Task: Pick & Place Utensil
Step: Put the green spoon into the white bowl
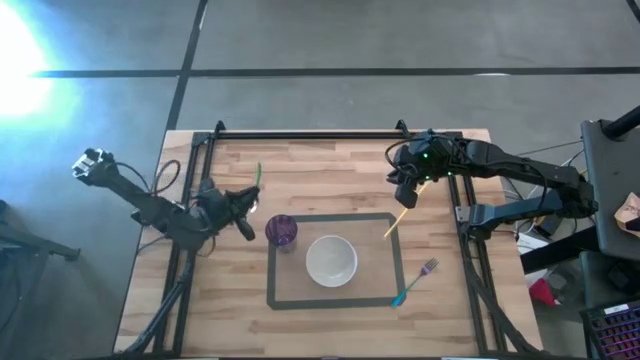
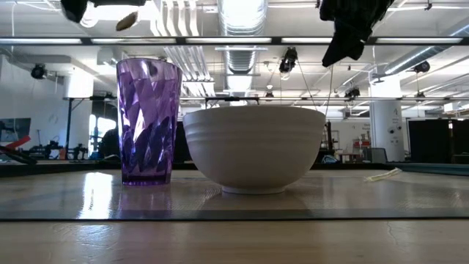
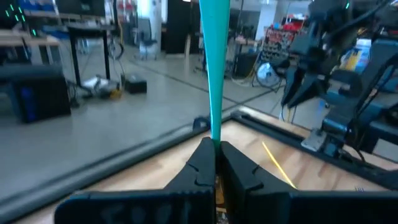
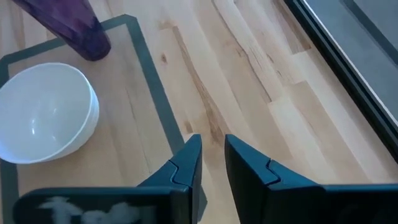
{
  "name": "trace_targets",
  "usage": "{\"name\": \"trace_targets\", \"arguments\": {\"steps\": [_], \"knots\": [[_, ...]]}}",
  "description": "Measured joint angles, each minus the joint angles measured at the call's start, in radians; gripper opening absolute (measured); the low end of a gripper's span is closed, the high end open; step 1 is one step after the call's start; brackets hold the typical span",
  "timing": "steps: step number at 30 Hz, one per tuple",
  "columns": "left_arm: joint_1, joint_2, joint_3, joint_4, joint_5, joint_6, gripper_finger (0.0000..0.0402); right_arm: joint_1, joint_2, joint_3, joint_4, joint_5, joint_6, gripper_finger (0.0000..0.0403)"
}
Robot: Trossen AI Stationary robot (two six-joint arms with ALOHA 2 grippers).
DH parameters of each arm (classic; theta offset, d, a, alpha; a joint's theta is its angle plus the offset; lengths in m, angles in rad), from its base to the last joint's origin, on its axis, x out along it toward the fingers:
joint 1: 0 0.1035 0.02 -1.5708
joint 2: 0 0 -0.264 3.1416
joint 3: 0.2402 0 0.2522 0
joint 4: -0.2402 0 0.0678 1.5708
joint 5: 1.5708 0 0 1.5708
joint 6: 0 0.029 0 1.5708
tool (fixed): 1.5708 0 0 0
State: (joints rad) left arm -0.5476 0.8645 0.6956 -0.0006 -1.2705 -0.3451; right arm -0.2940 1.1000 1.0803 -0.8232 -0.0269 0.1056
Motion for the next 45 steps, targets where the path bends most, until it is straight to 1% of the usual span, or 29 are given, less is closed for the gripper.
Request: {"name": "trace_targets", "arguments": {"steps": [3,5,11,15,20,23,26,35,39,42,45], "knots": [[0.028,0.02,0.0,0.112,0.0,0.117,0.0004,0.02,-0.001,-0.013,0.017,-0.001,-0.011,0.0072],[0.052,0.035,0.0,0.148,0.0,0.149,0.0004,0.042,-0.001,-0.018,0.028,-0.001,-0.013,0.0073],[0.146,0.083,0.0,0.166,0.04,0.144,0.0005,0.143,-0.003,-0.022,0.064,0.0,-0.031,0.0066],[0.211,0.123,0.0,0.193,0.115,0.134,0.0005,0.213,-0.02,-0.045,0.141,0.001,-0.032,0.006],[0.281,0.184,0.005,0.277,0.237,0.157,0.0005,0.268,-0.054,-0.112,0.301,0.002,-0.064,0.0057],[0.306,0.218,0.025,0.288,0.261,0.166,0.0005,0.277,-0.069,-0.158,0.419,0.004,-0.085,0.0059],[0.317,0.257,0.051,0.289,0.261,0.181,0.0005,0.277,-0.071,-0.196,0.536,0.004,-0.096,0.0061],[0.32,0.38,0.146,0.29,0.261,0.224,0.0005,0.277,-0.055,-0.314,0.929,0.003,-0.219,0.0061],[0.32,0.426,0.177,0.295,0.259,0.24,0.0005,0.277,-0.043,-0.339,1.047,0.003,-0.222,0.0057],[0.32,0.455,0.193,0.298,0.259,0.242,0.0005,0.277,-0.023,-0.344,1.096,0.003,-0.223,0.0057],[0.321,0.484,0.208,0.304,0.259,0.242,0.0005,0.275,0.005,-0.34,1.1,0.003,-0.214,0.0062]]}}
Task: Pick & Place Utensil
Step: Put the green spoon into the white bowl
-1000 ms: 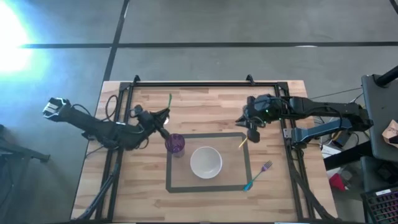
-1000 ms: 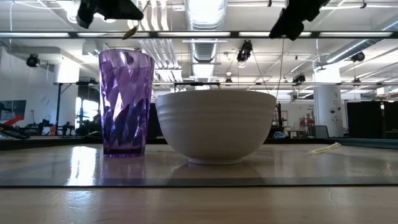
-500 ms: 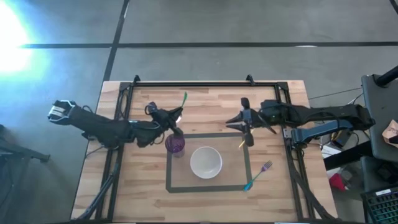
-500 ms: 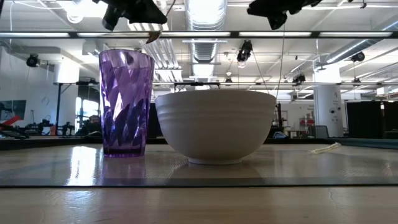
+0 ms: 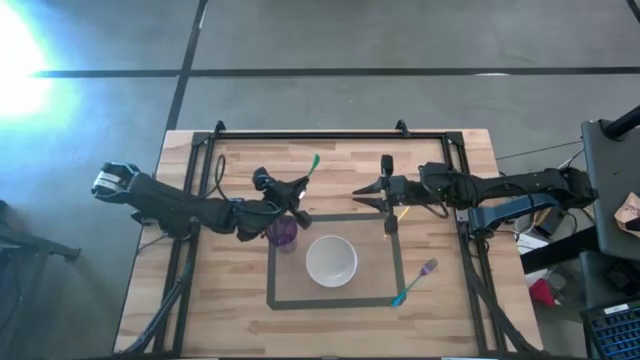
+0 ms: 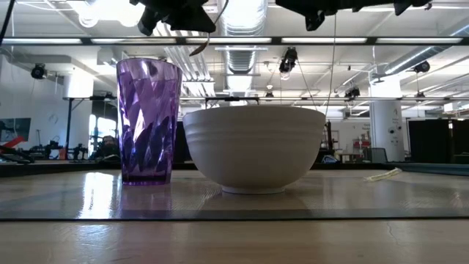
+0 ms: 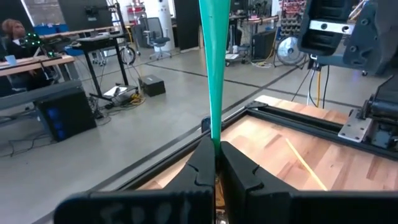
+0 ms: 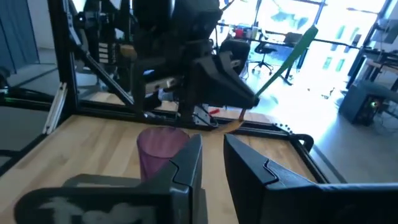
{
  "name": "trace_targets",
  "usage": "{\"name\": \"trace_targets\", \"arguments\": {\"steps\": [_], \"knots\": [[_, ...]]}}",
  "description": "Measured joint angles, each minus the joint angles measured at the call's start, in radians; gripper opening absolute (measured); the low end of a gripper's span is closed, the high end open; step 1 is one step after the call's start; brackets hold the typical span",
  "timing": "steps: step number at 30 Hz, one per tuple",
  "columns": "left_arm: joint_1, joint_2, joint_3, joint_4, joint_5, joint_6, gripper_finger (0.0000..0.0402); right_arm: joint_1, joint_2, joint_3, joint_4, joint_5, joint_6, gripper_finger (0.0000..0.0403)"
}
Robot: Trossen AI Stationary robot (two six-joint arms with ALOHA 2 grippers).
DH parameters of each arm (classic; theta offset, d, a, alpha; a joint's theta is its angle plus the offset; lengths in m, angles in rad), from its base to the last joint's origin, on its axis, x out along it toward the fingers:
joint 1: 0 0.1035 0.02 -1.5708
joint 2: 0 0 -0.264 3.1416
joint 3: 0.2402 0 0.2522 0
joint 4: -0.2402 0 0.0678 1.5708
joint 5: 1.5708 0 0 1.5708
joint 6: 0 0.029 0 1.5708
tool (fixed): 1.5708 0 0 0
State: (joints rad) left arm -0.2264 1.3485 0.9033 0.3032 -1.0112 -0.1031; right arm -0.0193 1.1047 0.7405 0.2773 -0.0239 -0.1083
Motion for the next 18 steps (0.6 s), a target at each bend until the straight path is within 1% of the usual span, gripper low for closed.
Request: {"name": "trace_targets", "arguments": {"steps": [2,5,11,18], "knots": [[0.001,0.016,0.003,0.005,-0.004,0.0,0.0005,0.0,0.021,0.007,0.02,0.003,0.0,0.0069],[0.002,0.034,0.004,0.03,-0.004,0.004,0.0005,0.0,0.05,0.01,0.066,0.039,0.001,0.0082],[0.003,0.054,0.004,0.041,-0.003,0.003,0.0005,0.0,0.076,0.029,0.078,0.098,0.005,0.0116],[0.003,0.069,0.004,0.049,-0.001,0.0,0.0005,-0.001,0.107,0.075,0.083,0.106,0.004,0.0162]]}}
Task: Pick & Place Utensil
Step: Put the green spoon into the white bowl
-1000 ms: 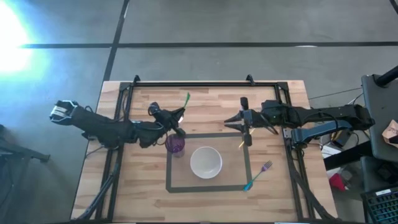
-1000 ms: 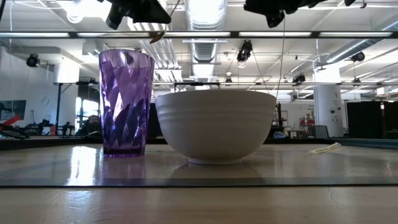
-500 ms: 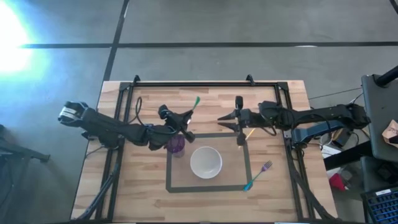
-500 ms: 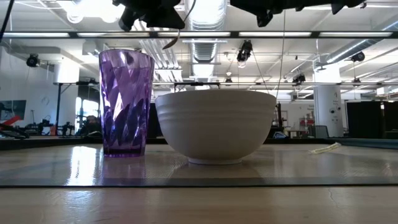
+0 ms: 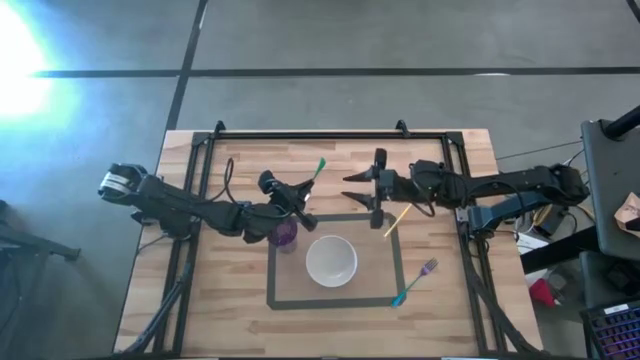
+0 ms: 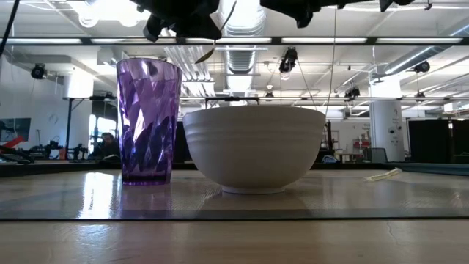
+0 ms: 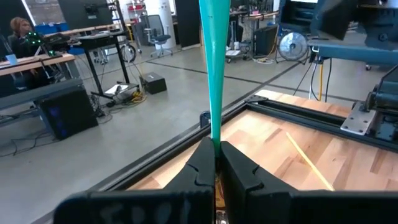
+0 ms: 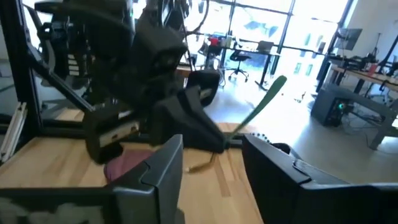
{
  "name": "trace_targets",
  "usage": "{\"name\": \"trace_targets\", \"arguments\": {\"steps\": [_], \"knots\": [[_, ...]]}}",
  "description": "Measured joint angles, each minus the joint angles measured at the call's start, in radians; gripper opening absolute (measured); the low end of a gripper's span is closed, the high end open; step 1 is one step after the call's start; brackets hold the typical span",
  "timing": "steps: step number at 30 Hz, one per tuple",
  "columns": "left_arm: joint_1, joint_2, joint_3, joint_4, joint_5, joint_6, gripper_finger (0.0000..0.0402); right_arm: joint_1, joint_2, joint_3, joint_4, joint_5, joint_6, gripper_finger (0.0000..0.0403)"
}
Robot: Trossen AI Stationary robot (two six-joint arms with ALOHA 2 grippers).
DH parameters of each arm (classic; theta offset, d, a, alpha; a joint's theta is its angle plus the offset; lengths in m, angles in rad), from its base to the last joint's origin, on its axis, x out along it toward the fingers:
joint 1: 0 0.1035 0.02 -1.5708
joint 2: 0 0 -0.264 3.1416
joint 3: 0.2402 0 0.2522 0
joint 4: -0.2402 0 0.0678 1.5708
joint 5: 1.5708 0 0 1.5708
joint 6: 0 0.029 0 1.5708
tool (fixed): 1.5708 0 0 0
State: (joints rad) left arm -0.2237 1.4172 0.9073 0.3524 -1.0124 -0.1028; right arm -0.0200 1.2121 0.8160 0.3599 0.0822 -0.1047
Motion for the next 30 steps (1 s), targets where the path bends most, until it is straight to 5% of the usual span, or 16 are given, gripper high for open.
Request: {"name": "trace_targets", "arguments": {"steps": [5,11,30], "knots": [[0.0,0.001,0.0,0.011,0.001,0.001,0.0005,0.0,0.049,0.049,0.031,0.007,0.003,0.0184],[0.0,0.001,0.0,0.015,0.002,0.008,0.0005,-0.002,0.127,0.112,0.034,0.134,-0.001,0.0198],[0.0,0.001,-0.009,0.015,0.003,0.017,0.0005,-0.002,0.259,0.244,0.01,0.267,0.063,0.0197]]}}
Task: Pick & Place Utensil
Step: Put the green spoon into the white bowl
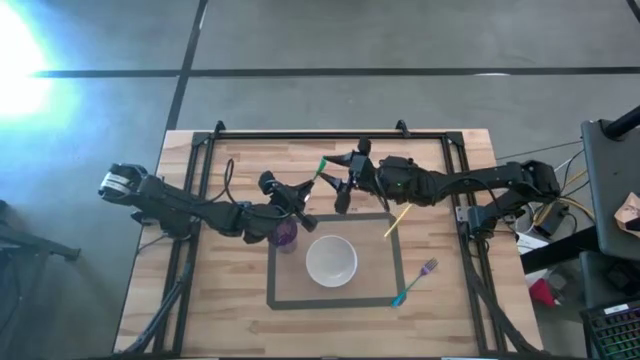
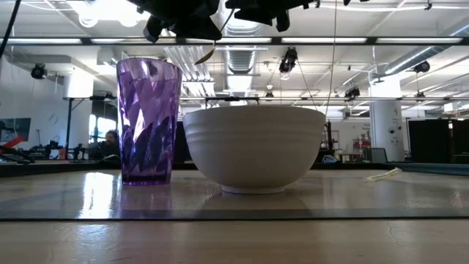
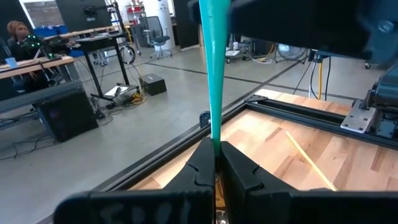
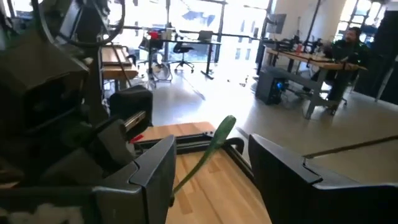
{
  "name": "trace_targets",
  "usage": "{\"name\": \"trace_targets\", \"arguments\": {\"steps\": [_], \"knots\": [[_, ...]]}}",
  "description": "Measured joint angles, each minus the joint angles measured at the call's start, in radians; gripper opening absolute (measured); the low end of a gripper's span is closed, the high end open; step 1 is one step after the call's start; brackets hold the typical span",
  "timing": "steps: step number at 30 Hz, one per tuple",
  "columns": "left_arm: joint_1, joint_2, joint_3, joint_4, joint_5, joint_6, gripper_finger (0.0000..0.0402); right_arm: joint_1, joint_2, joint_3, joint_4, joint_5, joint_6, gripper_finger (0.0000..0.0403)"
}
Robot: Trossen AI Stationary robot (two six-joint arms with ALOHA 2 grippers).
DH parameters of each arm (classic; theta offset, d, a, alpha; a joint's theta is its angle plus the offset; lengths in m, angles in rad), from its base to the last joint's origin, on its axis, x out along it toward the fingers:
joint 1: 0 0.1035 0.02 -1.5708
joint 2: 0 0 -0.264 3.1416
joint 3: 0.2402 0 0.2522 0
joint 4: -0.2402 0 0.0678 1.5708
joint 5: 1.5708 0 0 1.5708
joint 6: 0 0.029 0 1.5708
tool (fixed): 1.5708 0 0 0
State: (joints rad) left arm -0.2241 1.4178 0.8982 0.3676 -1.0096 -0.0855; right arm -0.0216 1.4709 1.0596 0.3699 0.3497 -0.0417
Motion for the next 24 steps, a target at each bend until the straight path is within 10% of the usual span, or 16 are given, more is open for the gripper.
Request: {"name": "trace_targets", "arguments": {"steps": [24], "knots": [[0.002,0.0,-0.003,-0.002,0.001,0.015,0.0005,-0.024,0.051,0.016,-0.012,-0.081,0.034,0.0011]]}}
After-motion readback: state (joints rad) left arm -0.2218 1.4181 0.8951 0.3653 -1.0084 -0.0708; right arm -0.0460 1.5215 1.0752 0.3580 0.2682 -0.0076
